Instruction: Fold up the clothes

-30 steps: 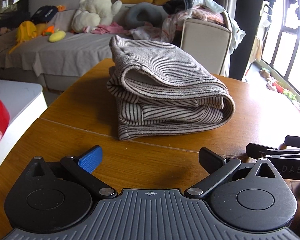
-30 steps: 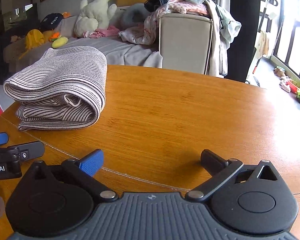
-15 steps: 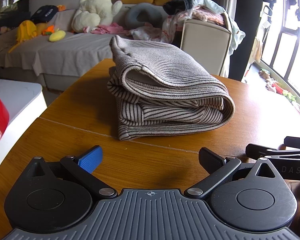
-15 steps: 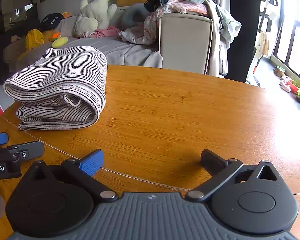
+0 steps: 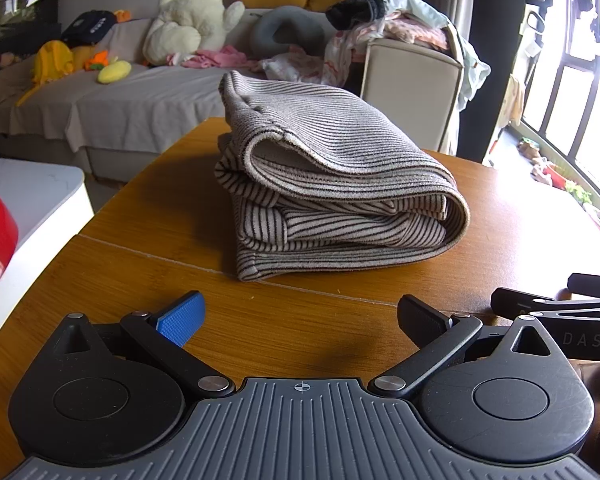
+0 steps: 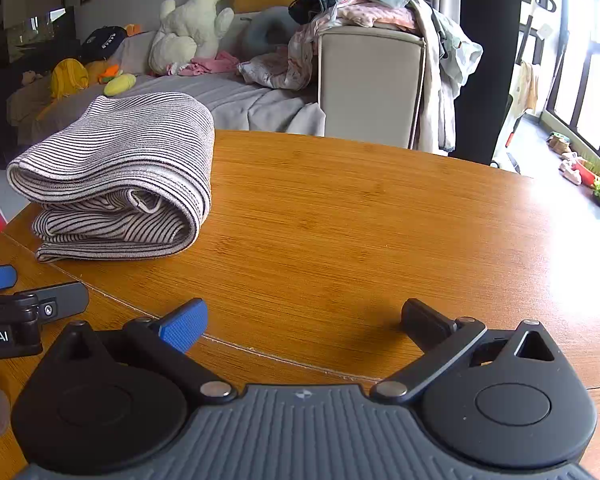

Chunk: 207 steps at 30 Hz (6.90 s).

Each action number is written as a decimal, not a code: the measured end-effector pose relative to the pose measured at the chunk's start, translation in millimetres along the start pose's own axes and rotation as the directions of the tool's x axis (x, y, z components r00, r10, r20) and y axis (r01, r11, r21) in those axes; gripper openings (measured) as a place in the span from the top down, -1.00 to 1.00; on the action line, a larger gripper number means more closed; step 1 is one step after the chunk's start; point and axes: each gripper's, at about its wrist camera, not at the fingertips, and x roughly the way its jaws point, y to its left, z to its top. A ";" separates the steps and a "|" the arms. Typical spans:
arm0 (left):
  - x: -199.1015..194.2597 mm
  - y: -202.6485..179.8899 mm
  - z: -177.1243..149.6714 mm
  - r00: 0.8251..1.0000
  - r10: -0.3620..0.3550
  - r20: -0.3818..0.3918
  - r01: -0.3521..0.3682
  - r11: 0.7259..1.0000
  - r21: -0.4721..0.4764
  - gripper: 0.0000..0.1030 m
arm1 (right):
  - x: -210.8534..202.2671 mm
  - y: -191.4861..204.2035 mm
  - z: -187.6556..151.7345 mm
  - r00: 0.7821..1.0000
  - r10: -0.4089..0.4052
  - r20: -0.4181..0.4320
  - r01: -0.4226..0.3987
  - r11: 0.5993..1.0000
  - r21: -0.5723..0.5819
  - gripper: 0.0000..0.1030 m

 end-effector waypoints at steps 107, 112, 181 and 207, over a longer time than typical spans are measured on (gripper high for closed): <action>0.6 -2.6 0.1 1.000 0.009 -0.005 -0.009 1.000 0.014 -1.00 | -0.1 -0.1 -0.1 1.000 0.001 0.000 -0.001 1.000 0.000 -1.00; 0.5 -2.6 0.2 1.000 0.009 -0.005 -0.009 1.000 0.014 -1.00 | 0.0 -0.2 -0.1 1.000 0.001 0.000 -0.001 1.000 0.000 -1.00; 3.0 -7.7 0.5 0.999 0.048 -0.024 -0.047 0.997 0.055 -1.00 | -0.8 2.5 -0.4 1.000 0.023 0.001 -0.023 1.000 -0.019 -1.00; 3.3 -7.1 0.7 0.998 0.055 -0.026 -0.054 0.997 0.056 -1.00 | -0.8 2.6 -0.5 1.000 0.023 0.001 -0.023 1.000 -0.018 -1.00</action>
